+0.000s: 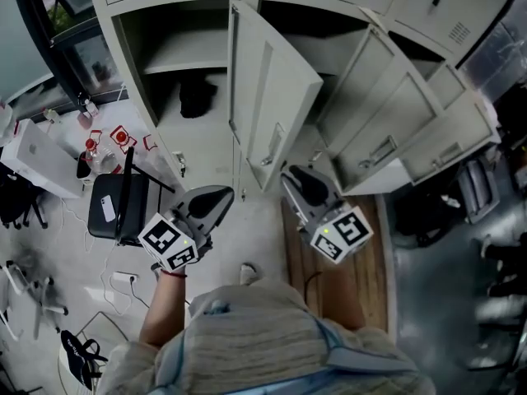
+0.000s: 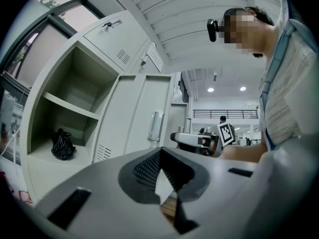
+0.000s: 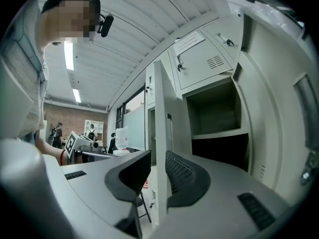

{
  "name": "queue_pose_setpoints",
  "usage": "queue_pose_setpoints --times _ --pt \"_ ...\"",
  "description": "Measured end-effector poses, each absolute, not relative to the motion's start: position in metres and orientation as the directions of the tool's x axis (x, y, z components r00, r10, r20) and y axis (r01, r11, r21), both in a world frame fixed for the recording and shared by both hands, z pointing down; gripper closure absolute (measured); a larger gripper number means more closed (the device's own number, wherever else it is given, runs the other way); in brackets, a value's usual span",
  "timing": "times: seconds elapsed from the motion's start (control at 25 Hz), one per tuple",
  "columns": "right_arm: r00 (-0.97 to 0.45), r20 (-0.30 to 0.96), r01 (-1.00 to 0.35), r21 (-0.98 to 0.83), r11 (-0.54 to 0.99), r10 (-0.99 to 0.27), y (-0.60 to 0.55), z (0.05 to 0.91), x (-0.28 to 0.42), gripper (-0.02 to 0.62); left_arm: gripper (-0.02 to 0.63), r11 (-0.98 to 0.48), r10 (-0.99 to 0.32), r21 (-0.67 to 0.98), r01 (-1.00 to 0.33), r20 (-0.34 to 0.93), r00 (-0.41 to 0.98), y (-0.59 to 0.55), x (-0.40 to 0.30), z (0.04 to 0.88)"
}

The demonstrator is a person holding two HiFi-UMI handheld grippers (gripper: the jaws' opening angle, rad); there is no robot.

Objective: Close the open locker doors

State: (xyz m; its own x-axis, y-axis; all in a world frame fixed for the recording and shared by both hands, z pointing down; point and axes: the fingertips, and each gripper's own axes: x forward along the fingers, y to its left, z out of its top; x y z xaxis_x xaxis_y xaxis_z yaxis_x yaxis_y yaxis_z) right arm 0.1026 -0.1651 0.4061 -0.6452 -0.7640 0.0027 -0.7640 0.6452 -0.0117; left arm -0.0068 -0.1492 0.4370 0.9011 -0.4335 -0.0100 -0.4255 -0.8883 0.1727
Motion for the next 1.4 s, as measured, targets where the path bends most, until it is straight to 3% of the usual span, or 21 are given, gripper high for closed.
queue_pose_setpoints --times 0.36,0.88,1.4 --pt "-0.717 0.032 -0.697 0.011 0.717 -0.697 -0.188 0.41 0.1 0.531 0.603 -0.869 -0.477 0.159 -0.469 -0.013 0.879 -0.164 -0.005 0.434" --pt "-0.728 0.061 -0.683 0.027 0.73 -0.683 -0.186 0.409 0.085 0.531 0.603 -0.889 -0.44 0.135 -0.437 0.005 0.898 -0.184 -0.023 0.433" --pt "-0.777 0.077 -0.627 -0.002 0.779 -0.625 -0.178 0.405 0.023 0.532 0.603 -0.874 -0.465 0.154 -0.462 0.017 0.885 -0.19 -0.074 0.439"
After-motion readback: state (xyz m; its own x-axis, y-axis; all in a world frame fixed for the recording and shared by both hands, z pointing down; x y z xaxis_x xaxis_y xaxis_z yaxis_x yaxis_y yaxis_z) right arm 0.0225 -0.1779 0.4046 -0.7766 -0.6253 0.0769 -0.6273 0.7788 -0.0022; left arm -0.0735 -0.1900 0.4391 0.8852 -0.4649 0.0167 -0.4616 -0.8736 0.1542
